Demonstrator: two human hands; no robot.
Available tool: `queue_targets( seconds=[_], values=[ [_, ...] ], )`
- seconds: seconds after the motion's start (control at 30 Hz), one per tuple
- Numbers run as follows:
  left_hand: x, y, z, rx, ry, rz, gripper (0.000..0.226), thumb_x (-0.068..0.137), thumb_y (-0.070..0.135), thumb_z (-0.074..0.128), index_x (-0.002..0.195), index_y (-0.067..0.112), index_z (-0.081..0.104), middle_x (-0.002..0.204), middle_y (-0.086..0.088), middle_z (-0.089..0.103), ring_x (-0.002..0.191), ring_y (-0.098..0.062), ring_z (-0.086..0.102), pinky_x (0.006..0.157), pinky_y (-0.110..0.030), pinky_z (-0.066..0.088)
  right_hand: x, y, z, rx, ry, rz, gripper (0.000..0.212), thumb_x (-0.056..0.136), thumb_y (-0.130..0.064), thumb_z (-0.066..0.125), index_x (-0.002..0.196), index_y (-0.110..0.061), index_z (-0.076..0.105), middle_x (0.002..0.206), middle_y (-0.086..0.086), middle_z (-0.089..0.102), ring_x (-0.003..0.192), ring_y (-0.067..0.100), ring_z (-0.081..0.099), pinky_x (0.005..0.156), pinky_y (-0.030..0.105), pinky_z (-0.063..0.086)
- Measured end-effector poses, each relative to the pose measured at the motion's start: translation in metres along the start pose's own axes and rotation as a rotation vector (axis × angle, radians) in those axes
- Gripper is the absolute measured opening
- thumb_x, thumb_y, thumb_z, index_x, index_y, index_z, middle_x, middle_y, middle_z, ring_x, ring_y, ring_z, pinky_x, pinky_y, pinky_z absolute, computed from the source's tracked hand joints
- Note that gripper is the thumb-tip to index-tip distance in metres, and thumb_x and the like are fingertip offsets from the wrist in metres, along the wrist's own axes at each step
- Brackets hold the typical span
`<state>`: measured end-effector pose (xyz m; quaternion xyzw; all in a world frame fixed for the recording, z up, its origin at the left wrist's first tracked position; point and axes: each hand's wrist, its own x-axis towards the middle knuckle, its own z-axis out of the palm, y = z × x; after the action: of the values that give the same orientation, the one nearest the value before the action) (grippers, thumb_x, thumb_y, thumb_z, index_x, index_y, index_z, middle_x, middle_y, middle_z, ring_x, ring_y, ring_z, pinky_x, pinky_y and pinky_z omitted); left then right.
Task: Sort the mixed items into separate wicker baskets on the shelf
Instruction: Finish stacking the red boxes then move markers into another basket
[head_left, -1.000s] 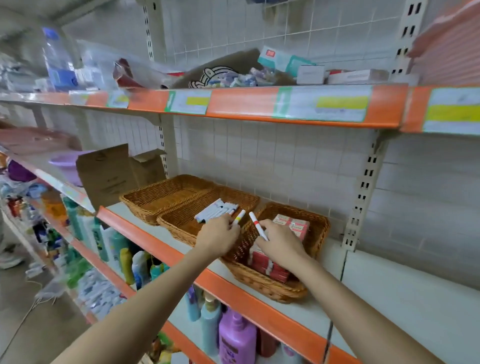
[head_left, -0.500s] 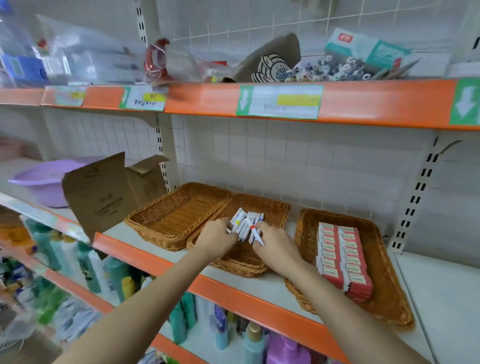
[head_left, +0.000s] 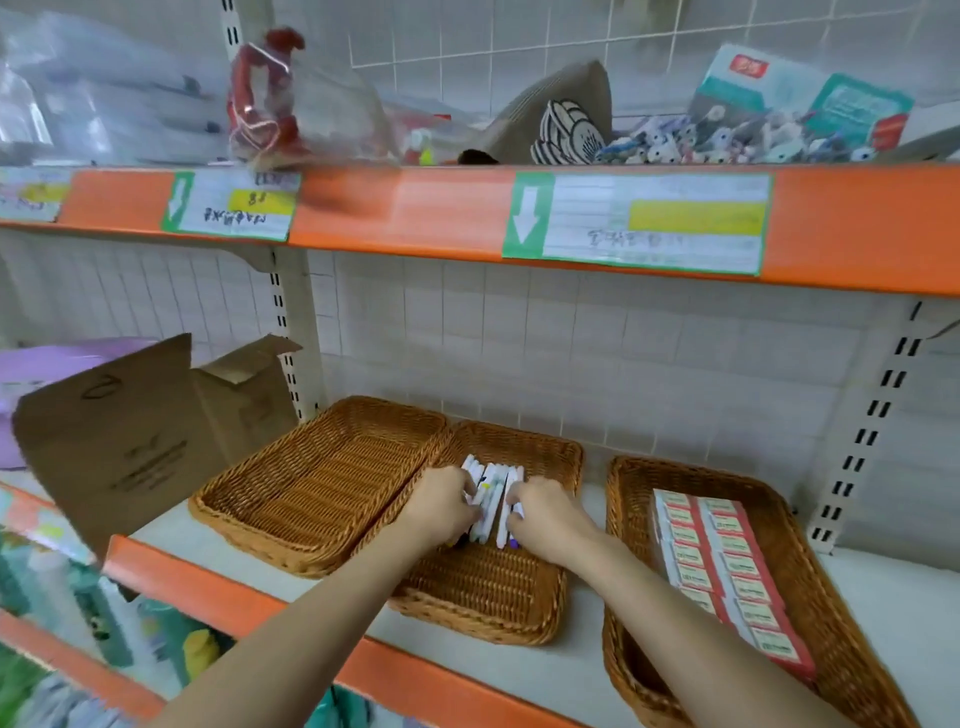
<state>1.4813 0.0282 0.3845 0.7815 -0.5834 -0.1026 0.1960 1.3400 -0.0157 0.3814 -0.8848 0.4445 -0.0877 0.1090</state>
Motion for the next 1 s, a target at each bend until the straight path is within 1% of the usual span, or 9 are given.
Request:
queue_targets(
  seconds=[0.1,0.27,0.37,0.5,0.6,0.67,0.73,0.83,1.0],
  values=[
    [0.015,-0.003,0.0,0.011,-0.039,0.022,0.037,0.089,0.023,0.067,0.124,0.011,0.059,0.118,-0.008,0.064,0.101,-0.02,0.064,0.084,-0.026,0.051,0.009,-0.001,0.001,-0.103,-0.05,0.052,0.028,0.093,-0.016,0.046,0.113,-0.004,0.061,0.12,0.015,0.057,0.107,0.031,0.056,0.075,0.031,0.043],
    [0.037,-0.006,-0.001,0.085,-0.076,0.1,0.029,0.091,0.024,0.064,0.116,0.01,0.059,0.111,-0.008,0.063,0.085,-0.024,0.064,0.078,-0.033,0.055,0.019,-0.005,0.001,-0.259,-0.13,0.148,0.027,0.094,-0.018,0.044,0.107,-0.003,0.063,0.115,0.016,0.062,0.105,0.029,0.059,0.082,0.035,0.049],
    [0.042,-0.008,0.004,0.166,-0.07,0.183,0.028,0.093,0.027,0.061,0.114,0.009,0.059,0.119,-0.009,0.058,0.103,-0.024,0.059,0.084,-0.03,0.047,0.021,-0.009,0.002,-0.282,-0.146,0.19,0.031,0.095,-0.022,0.045,0.116,-0.005,0.061,0.121,0.015,0.06,0.111,0.028,0.055,0.087,0.037,0.046],
    [0.042,-0.01,0.01,0.248,-0.117,0.277,0.038,0.098,0.034,0.049,0.118,0.003,0.059,0.138,-0.016,0.044,0.12,-0.026,0.049,0.099,-0.032,0.041,0.012,-0.014,0.003,-0.353,-0.148,0.182,0.044,0.099,-0.032,0.042,0.136,-0.009,0.05,0.139,0.014,0.048,0.127,0.028,0.041,0.103,0.039,0.036],
    [0.037,-0.011,0.012,0.338,-0.186,0.315,0.048,0.1,0.04,0.041,0.122,0.0,0.057,0.148,-0.024,0.03,0.135,-0.031,0.031,0.112,-0.037,0.028,-0.001,-0.017,0.003,-0.334,-0.106,0.187,0.048,0.099,-0.034,0.042,0.14,-0.009,0.046,0.145,0.011,0.041,0.132,0.026,0.035,0.11,0.038,0.029],
    [0.032,-0.01,0.015,0.349,-0.233,0.342,0.056,0.1,0.044,0.036,0.134,0.001,0.046,0.151,-0.024,0.023,0.139,-0.034,0.023,0.113,-0.04,0.025,-0.012,-0.02,0.001,-0.323,-0.087,0.19,0.052,0.099,-0.036,0.043,0.144,-0.01,0.041,0.151,0.01,0.034,0.138,0.026,0.027,0.115,0.038,0.022],
    [0.027,-0.01,0.017,0.329,-0.285,0.385,0.061,0.101,0.046,0.031,0.143,0.002,0.033,0.152,-0.021,0.021,0.14,-0.035,0.02,0.113,-0.043,0.023,-0.025,-0.023,-0.001,-0.305,-0.125,0.219,0.059,0.1,-0.044,0.038,0.151,-0.015,0.028,0.16,0.005,0.016,0.147,0.023,0.009,0.119,0.041,0.009],
    [0.023,-0.008,0.024,0.287,-0.376,0.431,0.066,0.102,0.048,0.023,0.152,0.006,0.014,0.158,-0.018,0.01,0.146,-0.033,0.007,0.119,-0.044,0.012,-0.047,-0.027,-0.003,-0.215,-0.209,0.297,0.067,0.1,-0.055,0.028,0.155,-0.023,0.009,0.162,0.0,-0.008,0.148,0.017,-0.012,0.119,0.044,-0.005],
    [0.008,0.009,0.028,0.256,-0.443,0.52,0.068,0.1,0.055,0.016,0.154,0.015,0.003,0.161,-0.011,-0.005,0.148,-0.026,-0.006,0.12,-0.045,0.003,-0.082,-0.023,-0.006,-0.179,-0.157,0.345,0.075,0.096,-0.063,0.026,0.155,-0.025,0.001,0.162,-0.001,-0.011,0.147,0.013,-0.015,0.119,0.044,-0.009]
  ],
)
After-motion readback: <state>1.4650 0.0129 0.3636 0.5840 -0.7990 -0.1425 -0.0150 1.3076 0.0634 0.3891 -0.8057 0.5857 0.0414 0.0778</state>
